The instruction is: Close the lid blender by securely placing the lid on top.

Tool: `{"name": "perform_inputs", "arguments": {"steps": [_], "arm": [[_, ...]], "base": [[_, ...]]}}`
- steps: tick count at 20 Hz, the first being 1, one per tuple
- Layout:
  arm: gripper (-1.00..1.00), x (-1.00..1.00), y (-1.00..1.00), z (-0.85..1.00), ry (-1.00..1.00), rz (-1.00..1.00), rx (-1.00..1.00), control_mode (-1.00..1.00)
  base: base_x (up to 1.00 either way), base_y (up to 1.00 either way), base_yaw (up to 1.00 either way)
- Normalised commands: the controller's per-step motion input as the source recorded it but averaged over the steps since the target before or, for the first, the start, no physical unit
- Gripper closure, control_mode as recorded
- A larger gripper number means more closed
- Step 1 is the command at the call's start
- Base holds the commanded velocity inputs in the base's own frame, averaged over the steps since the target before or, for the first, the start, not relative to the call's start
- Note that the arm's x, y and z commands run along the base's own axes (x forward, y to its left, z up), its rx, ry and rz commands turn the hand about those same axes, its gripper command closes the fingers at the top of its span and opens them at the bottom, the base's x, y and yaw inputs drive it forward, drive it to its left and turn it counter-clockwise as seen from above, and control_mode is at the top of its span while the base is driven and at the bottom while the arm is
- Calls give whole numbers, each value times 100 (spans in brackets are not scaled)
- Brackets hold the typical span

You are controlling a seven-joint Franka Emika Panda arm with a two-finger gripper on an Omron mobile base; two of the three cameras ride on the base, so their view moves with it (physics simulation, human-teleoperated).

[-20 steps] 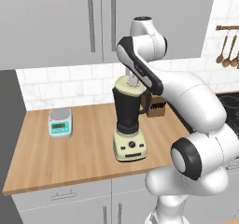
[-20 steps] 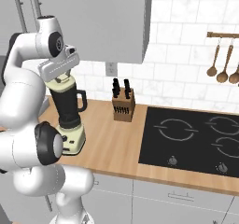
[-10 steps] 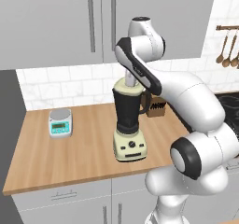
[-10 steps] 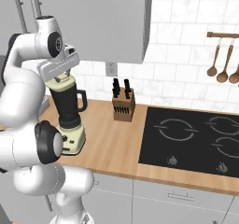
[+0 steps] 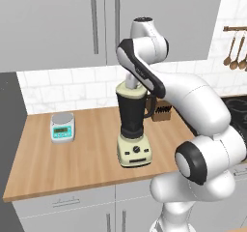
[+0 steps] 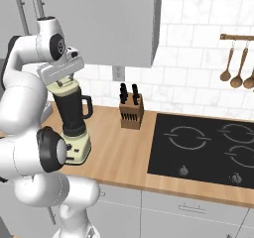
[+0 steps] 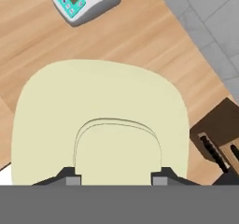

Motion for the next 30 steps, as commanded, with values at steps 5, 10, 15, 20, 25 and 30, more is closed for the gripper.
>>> {"name": "perform_inputs", "arguments": {"steps": [5, 10, 15, 20, 25, 30], "arm": [[100, 28, 0, 29, 0, -5, 5, -100], [100, -1, -4, 18, -9, 0, 5, -100], [100, 4, 0, 4, -14, 0, 0, -100], [100, 11, -8, -2, 0, 0, 0, -100], [100, 0, -22, -15, 6, 0, 0, -100], [100, 0, -8, 0, 17, 0, 0, -100]], "base": [[0, 0, 0], [0, 0, 0], [0, 0, 0], [0, 0, 0], [0, 0, 0], [0, 0, 0]]}}
